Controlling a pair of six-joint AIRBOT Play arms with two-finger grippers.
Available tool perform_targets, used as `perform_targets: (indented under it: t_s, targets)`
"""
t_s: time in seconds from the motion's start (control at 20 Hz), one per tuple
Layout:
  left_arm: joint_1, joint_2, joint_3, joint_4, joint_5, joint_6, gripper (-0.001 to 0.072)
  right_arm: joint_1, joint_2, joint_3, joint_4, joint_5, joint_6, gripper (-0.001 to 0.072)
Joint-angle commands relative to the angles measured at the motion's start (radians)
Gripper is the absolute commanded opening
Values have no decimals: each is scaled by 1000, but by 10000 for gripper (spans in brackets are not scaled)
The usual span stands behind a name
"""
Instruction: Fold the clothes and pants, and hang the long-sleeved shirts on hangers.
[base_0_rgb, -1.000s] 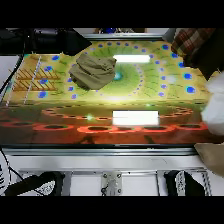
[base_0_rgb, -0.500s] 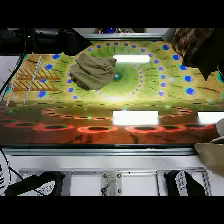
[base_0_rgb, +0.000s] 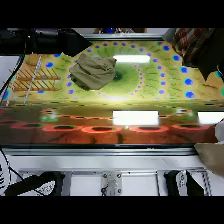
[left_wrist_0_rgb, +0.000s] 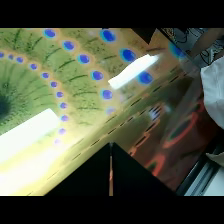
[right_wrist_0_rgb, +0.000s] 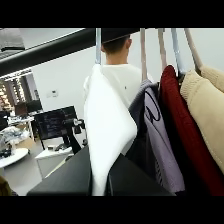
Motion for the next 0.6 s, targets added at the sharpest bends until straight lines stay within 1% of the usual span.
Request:
perform_targets:
  t_s: [0.0, 0.15, 0.2, 0.25, 0.35, 0.4, 0.55]
  targets:
    - [0, 0, 0, 0, -1, 0, 24, -19, 0, 0, 119, -40, -68, 24]
    - [0, 0, 0, 0, 0, 15, 24, -19, 18, -11, 238, -126, -146, 25]
    - [0, 0, 0, 0, 1, 16, 24, -19, 25, -16, 280, -162, -186, 25]
    - [0, 0, 0, 0, 2, 18, 24, -19, 31, -17, 327, -203, -248, 25]
    - [0, 0, 0, 0, 3, 28, 24, -19, 42, -18, 367, -223, -359, 26]
    - [0, 0, 0, 0, 3, 33, 24, -18, 48, -18, 368, -224, -385, 28]
    - [0, 0, 0, 0, 4, 33, 24, -18, 65, -18, 368, -202, -389, 44]
